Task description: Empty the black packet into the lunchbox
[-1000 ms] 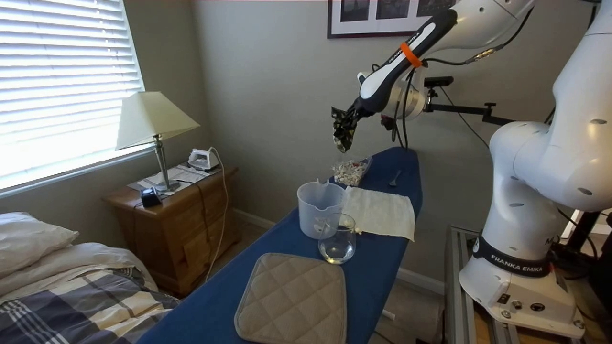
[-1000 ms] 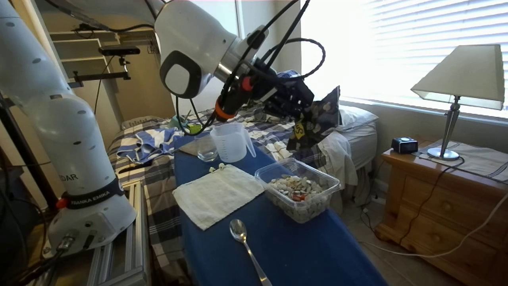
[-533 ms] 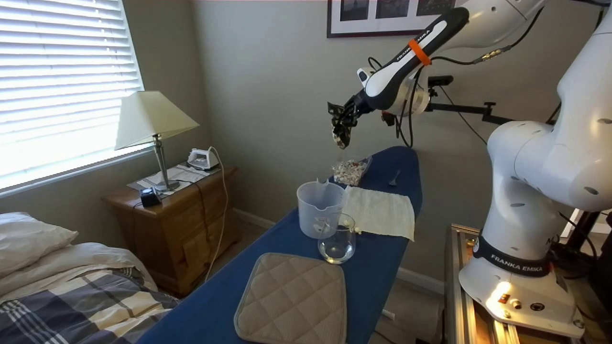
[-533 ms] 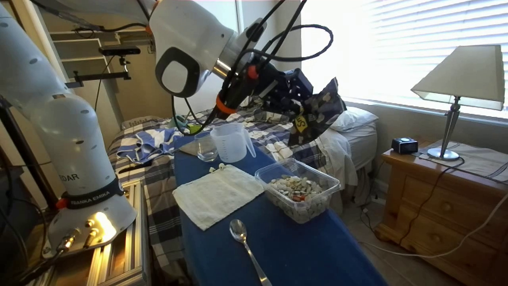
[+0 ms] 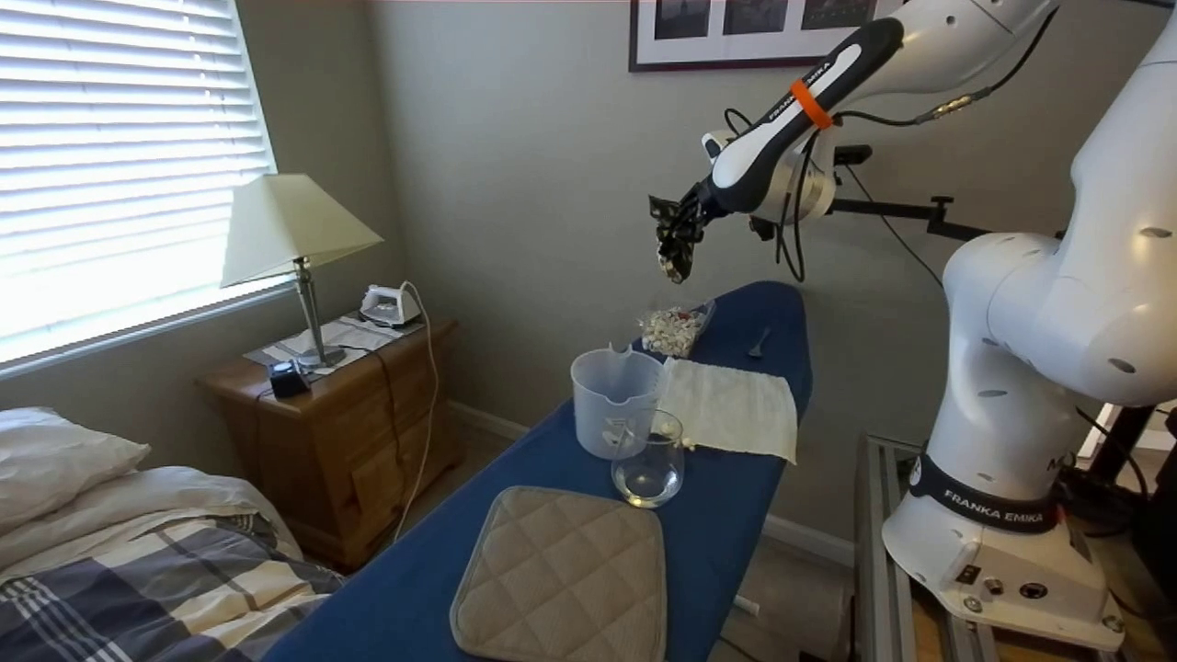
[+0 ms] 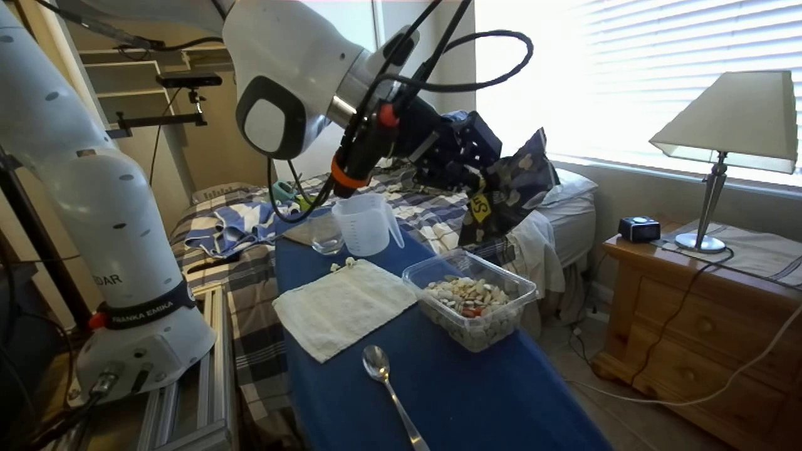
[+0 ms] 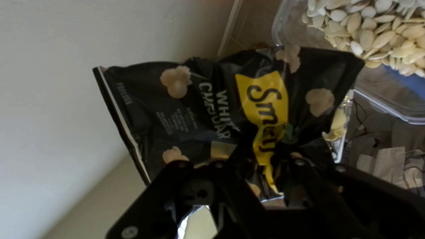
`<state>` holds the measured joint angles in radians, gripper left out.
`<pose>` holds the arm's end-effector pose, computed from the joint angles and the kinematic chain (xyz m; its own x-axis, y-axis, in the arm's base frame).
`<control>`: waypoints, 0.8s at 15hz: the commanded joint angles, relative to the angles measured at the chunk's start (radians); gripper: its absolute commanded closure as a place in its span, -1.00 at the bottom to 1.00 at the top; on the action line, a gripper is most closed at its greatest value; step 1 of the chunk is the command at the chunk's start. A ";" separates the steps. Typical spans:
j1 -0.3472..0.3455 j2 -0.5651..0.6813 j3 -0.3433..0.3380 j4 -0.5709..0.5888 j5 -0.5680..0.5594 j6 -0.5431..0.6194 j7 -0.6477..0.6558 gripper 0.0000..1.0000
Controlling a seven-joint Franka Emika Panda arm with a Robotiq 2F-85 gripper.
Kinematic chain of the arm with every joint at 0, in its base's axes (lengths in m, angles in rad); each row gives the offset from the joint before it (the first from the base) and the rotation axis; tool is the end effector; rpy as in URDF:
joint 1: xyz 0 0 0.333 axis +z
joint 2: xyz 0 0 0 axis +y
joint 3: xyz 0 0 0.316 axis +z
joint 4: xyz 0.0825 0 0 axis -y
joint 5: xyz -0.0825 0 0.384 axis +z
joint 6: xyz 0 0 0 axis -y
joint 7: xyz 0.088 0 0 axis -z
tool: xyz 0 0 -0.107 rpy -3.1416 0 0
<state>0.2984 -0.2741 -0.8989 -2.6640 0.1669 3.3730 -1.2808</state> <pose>0.3684 -0.2813 0.3966 0.7011 0.5102 0.4981 0.1519 -0.7894 0.5948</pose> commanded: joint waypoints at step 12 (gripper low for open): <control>-0.071 -0.034 0.021 -0.057 -0.100 0.027 -0.240 0.90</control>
<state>0.2209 -0.2678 -0.8605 -2.6883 0.1116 3.3744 -1.4747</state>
